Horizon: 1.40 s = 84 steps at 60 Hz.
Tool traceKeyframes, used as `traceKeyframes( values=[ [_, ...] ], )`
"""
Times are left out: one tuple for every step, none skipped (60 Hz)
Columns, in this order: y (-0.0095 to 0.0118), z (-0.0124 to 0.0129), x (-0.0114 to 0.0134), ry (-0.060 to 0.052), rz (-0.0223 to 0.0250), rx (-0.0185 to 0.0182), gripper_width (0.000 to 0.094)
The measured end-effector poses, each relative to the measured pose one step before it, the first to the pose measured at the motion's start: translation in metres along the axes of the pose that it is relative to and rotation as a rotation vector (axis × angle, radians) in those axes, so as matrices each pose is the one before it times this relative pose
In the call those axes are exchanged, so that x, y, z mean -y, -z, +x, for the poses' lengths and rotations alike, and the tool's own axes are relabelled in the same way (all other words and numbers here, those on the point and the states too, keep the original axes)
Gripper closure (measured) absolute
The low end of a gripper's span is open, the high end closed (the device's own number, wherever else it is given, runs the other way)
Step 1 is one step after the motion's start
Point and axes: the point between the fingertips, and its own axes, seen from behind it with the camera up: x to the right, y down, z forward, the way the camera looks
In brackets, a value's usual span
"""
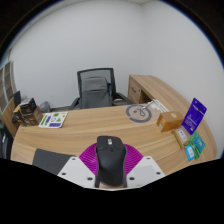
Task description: Arrange mouse
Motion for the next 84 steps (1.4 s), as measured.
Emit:
traceKeyframes(
  values=[
    [0.00333, -0.00918, 0.00428, -0.0012, 0.00461, 0.00774, 0.0634],
    [0.00277, -0.01001, 0.00390, -0.0047, 0.00596, 0.00959, 0.0633],
    [0.00249, -0.01077, 0.00327, -0.0031, 0.00595, 0.01261, 0.0633],
    [0.00303, -0.01233, 0.00269, 0.0015, 0.00375, 0.01228, 0.0634],
    [0.00160, -0.01065, 0.00149, 0.0032, 0.00137, 0.01347, 0.0633],
    [-0.00036, -0.00902, 0.00058, 0.0030, -0.00009, 0.01023, 0.0633],
    [0.00026, -0.00996, -0.00012, 0.0018, -0.00130, 0.00943, 0.0633],
    [-0.00033, -0.01002, -0.00029, -0.0011, 0.00002, 0.00973, 0.0634],
    [-0.00060, -0.01008, -0.00090, -0.0031, 0.00059, 0.01089, 0.0633],
    [-0.00104, -0.01033, -0.00154, -0.0018, -0.00080, 0.01186, 0.0634],
    [-0.00134, -0.01009, -0.00266, 0.0013, -0.00343, 0.01133, 0.0634],
    [-0.00181, -0.00923, -0.00345, 0.0029, -0.00541, 0.00917, 0.0634],
    [-0.00236, -0.00868, -0.00390, 0.0028, -0.00703, 0.00692, 0.0634],
    [-0.00238, -0.01029, -0.00450, 0.0031, -0.00422, 0.00407, 0.0634],
    [-0.00282, -0.00814, -0.00388, -0.0004, -0.00428, 0.00560, 0.0634],
    [-0.00285, -0.00763, -0.00365, -0.0018, -0.00303, 0.00656, 0.0633],
    [-0.00320, -0.00759, -0.00438, -0.0006, -0.00162, 0.00700, 0.0632],
    [-0.00339, -0.00732, -0.00504, 0.0031, -0.00357, 0.00645, 0.0633],
    [-0.00362, -0.00612, -0.00610, 0.0071, -0.00724, 0.00380, 0.0633],
    [-0.00374, -0.00550, -0.00662, 0.0075, -0.00981, 0.00187, 0.0631],
    [-0.00354, -0.00569, -0.00606, 0.0024, -0.00811, 0.00232, 0.0631],
    [-0.00344, -0.00734, -0.00552, -0.0038, -0.00157, 0.00510, 0.0629],
    [-0.00388, -0.00577, -0.00480, -0.0031, 0.00003, 0.00739, 0.0629],
    [-0.00297, -0.00438, -0.00555, 0.0030, -0.00323, 0.00225, 0.0629],
    [-0.00365, -0.00254, -0.00668, 0.0071, -0.00771, -0.00086, 0.0629],
    [-0.00348, -0.00194, -0.00719, 0.0079, -0.01029, -0.00431, 0.0629],
    [-0.00334, -0.00198, -0.00677, 0.0071, -0.00995, -0.00502, 0.0628],
    [-0.00333, -0.00250, -0.00593, 0.0050, -0.00740, -0.00273, 0.0627],
    [-0.00314, -0.00270, -0.00541, 0.0024, -0.00551, -0.00048, 0.0627],
    [-0.00322, -0.00282, -0.00515, 0.0014, -0.00494, 0.00127, 0.0627],
    [-0.00295, -0.00270, -0.00518, 0.0020, -0.00526, 0.00129, 0.0628],
    [-0.00280, -0.00189, -0.00511, 0.0043, -0.00710, -0.00034, 0.0627],
    [-0.00259, -0.00051, -0.00526, 0.0042, -0.00551, -0.00072, 0.0626],
    [-0.00230, -0.00134, -0.00442, 0.0029, -0.00666, -0.00482, 0.0626],
    [-0.00143, -0.00040, -0.00323, 0.0018, -0.00266, -0.00380, 0.0626],
    [-0.00155, -0.00103, -0.00241, 0.0006, -0.00162, -0.00289, 0.0620],
    [-0.00169, -0.00117, -0.00213, 0.0000, -0.00076, -0.00171, 0.0611],
    [-0.00141, -0.00102, -0.00217, 0.0018, -0.00075, -0.00136, 0.0609],
    [-0.00115, -0.00041, -0.00264, 0.0037, -0.00283, -0.00317, 0.0609],
    [-0.00119, -0.00009, -0.00249, 0.0037, -0.00298, -0.00476, 0.0609],
    [-0.00102, -0.00004, -0.00230, 0.0036, -0.00321, -0.00443, 0.0608],
    [-0.00086, -0.00052, -0.00174, 0.0011, -0.00221, -0.00258, 0.0607],
    [-0.00010, -0.00053, -0.00190, -0.0016, -0.00178, -0.00009, 0.0602],
    [-0.00083, -0.00048, -0.00130, -0.0002, 0.00057, -0.00378, 0.0598],
    [-0.00095, 0.00036, -0.00160, 0.0021, -0.00111, -0.00500, 0.0598],
    [-0.00063, 0.00122, -0.00210, 0.0027, -0.00325, -0.00786, 0.0598],
    [-0.00057, 0.00144, -0.00220, 0.0018, -0.00467, -0.01015, 0.0597],
    [-0.00041, 0.00120, -0.00203, 0.0008, -0.00431, -0.00918, 0.0596],
    [-0.00031, -0.00017, -0.00178, -0.0003, -0.00347, -0.00516, 0.0587],
    [0.00072, -0.00059, 0.00129, -0.0021, 0.00419, -0.00258, 0.0584],
    [0.00097, 0.00106, 0.00074, 0.0025, 0.00828, -0.00140, 0.0571],
    [-0.00107, -0.00058, -0.00037, 0.0015, 0.00392, -0.00398, 0.0553],
    [0.00053, 0.00005, -0.00097, 0.0040, -0.00006, -0.00347, 0.0536],
    [-0.00017, -0.00007, 0.00073, 0.0018, 0.00508, -0.00279, 0.0515],
    [-0.00023, 0.00012, 0.00024, 0.0011, 0.00364, -0.00305, 0.0495],
    [0.00000, 0.00033, -0.00017, 0.0016, 0.00145, -0.00250, 0.0475],
    [-0.00028, -0.00001, 0.00033, 0.0024, 0.00343, -0.00117, 0.0457],
    [-0.00014, -0.00021, 0.00035, 0.0017, 0.00308, -0.00032, 0.0437],
    [-0.00005, -0.00049, 0.00005, 0.0012, 0.00142, 0.00173, 0.0418],
    [0.00007, -0.00020, 0.00028, 0.0016, 0.00051, 0.00090, 0.0396],
    [0.00041, 0.00120, -0.00017, 0.0051, 0.00032, -0.00474, 0.0355],
    [0.00050, 0.00220, -0.00108, 0.0084, -0.00481, -0.00801, 0.0297],
    [0.00145, 0.00400, -0.00005, 0.0102, -0.00456, -0.01289, 0.0218],
    [0.00176, 0.00415, 0.00123, 0.0084, -0.00036, -0.01371, 0.0132],
    [0.00219, 0.00372, 0.00135, 0.0052, 0.00014, -0.00810, 0.0056],
    [0.00325, 0.00296, 0.00160, 0.0035, -0.00059, -0.00858, 0.0080],
    [0.00412, 0.00147, 0.00211, 0.0030, 0.00091, -0.00023, 0.0089],
    [0.00427, -0.00009, 0.00152, 0.0000, -0.00019, 0.00890, 0.0078],
    [0.00580, -0.00084, 0.00153, -0.0013, -0.00348, 0.01355, 0.0076],
    [0.00667, 0.00003, 0.00179, -0.0037, -0.00336, 0.01295, 0.0075],
    [0.00763, 0.00028, 0.00251, -0.0043, -0.00184, 0.01103, 0.0077],
    [0.00813, 0.00057, 0.00305, -0.0034, 0.00072, 0.01016, 0.0075],
    [0.00896, 0.00112, 0.00343, -0.0010, 0.00225, 0.00905, 0.0075],
    [0.00954, 0.00149, 0.00381, 0.0011, 0.00406, 0.00735, 0.0074],
    [0.01036, -0.00004, 0.00505, 0.0038, 0.00387, -0.00202, 0.0073],
    [0.01079, 0.00239, 0.00440, 0.0047, 0.00908, 0.00528, 0.0073],
    [0.01096, 0.00301, 0.00458, 0.0056, 0.00957, 0.00319, 0.0072],
    [0.01150, 0.00355, 0.00445, 0.0058, 0.00859, 0.00114, 0.0071],
    [0.01109, 0.00339, 0.00334, 0.0052, 0.00744, -0.00041, 0.0074],
    [0.01150, 0.00401, 0.00281, 0.0039, 0.00405, -0.00195, 0.0075],
    [0.01169, 0.00392, 0.00271, 0.0035, 0.00205, -0.00220, 0.0074],
    [0.01132, 0.00248, 0.00283, 0.0023, 0.00253, -0.00261, 0.0074],
    [0.01159, 0.00307, 0.00193, 0.0028, 0.00338, -0.00064, 0.0075],
    [0.01175, 0.00286, 0.00174, 0.0024, 0.00249, -0.00013, 0.0075]
  ],
)
